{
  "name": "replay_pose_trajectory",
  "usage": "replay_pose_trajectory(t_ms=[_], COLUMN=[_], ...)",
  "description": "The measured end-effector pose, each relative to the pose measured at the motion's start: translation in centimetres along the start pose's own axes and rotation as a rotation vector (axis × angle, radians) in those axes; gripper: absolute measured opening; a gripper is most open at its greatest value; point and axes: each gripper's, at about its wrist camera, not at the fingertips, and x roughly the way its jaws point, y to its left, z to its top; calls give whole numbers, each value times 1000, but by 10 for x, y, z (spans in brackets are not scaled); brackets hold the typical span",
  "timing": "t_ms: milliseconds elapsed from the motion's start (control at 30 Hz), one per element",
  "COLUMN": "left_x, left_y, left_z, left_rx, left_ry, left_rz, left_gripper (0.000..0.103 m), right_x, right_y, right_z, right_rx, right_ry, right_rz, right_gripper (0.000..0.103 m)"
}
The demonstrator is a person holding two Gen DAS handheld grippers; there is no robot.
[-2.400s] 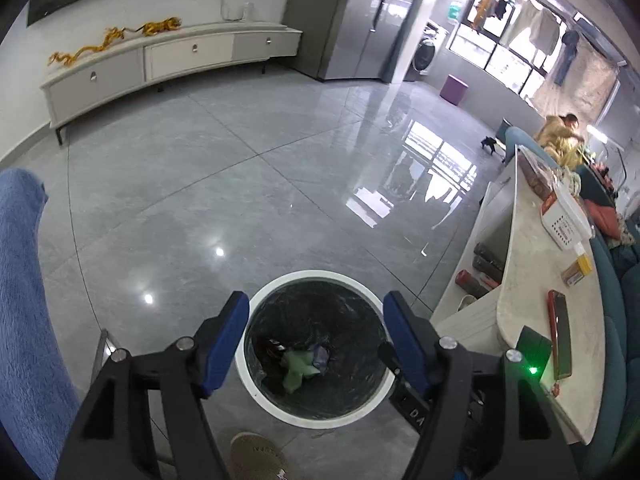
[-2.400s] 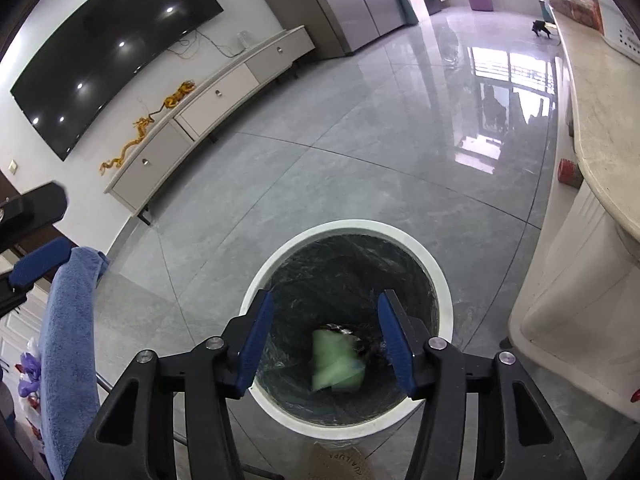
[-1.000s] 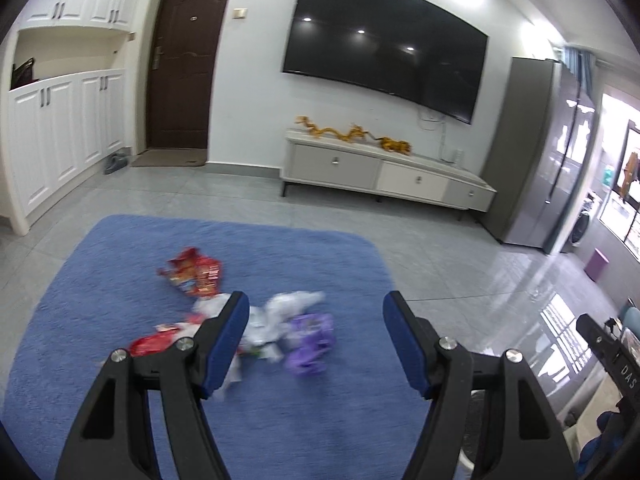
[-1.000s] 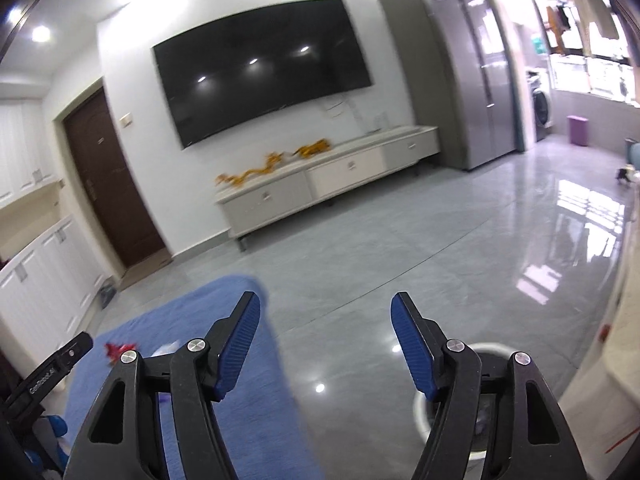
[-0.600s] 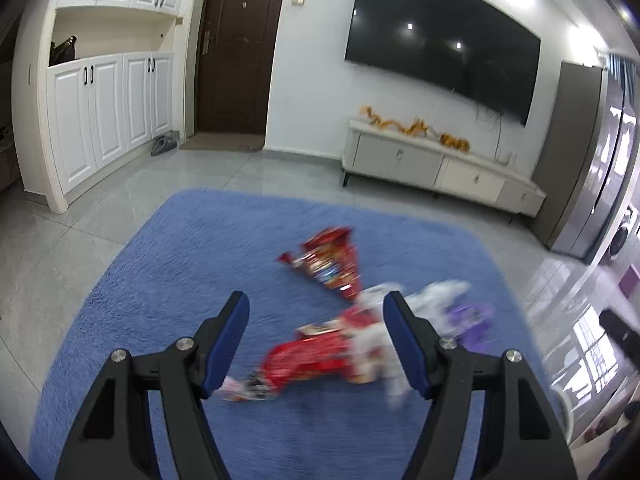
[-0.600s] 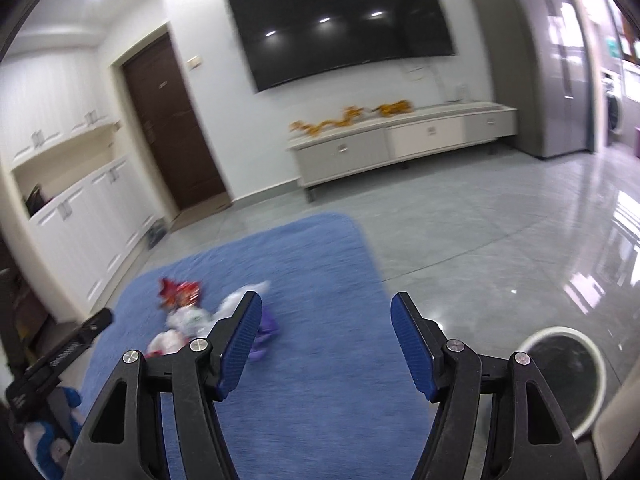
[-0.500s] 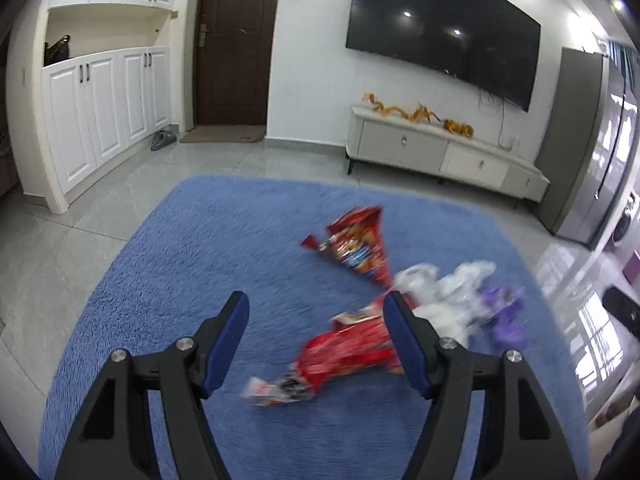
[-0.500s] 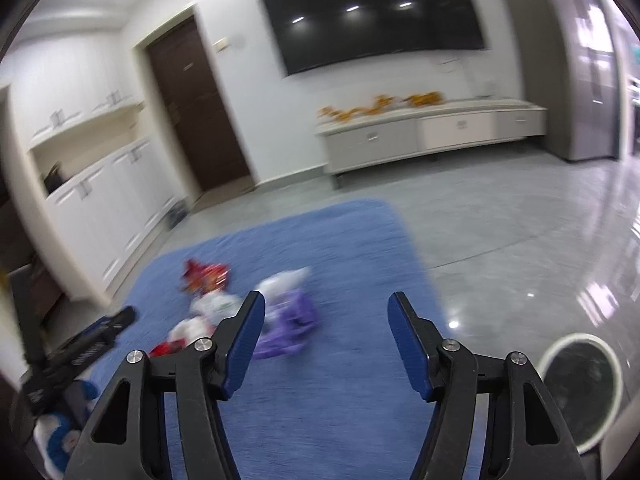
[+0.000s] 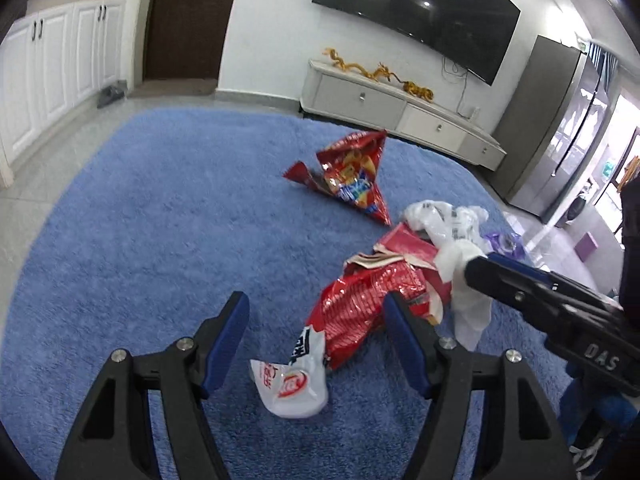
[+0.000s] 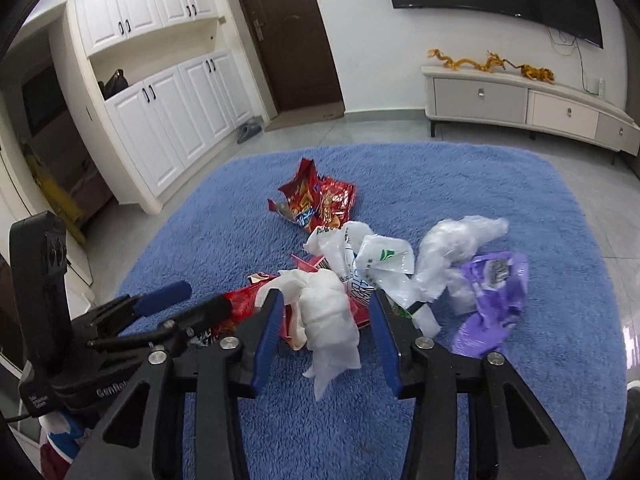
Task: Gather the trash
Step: 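Grasp the white tissue with the right tool while the left tool grasps a red chip bag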
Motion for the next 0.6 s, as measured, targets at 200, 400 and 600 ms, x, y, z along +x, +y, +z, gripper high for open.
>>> replay_pose_trajectory(t_ms=[200,400,600], left_x=[8,13,10], left_y=[-9,-14,-14], left_z=[-2,-3,-1], left_rx=[31,58,27], left_ry=[37,62,54], left_rz=[-46,-78,-64], left_gripper=[68,55,19], right_x=[16,9,-10], right_y=[-3,-8,-7], right_z=[-1,-8,-17], right_rx=[13,16,18], right_ry=[30,24,-5], right_rz=[7,32,38], right_gripper=[29,23,21])
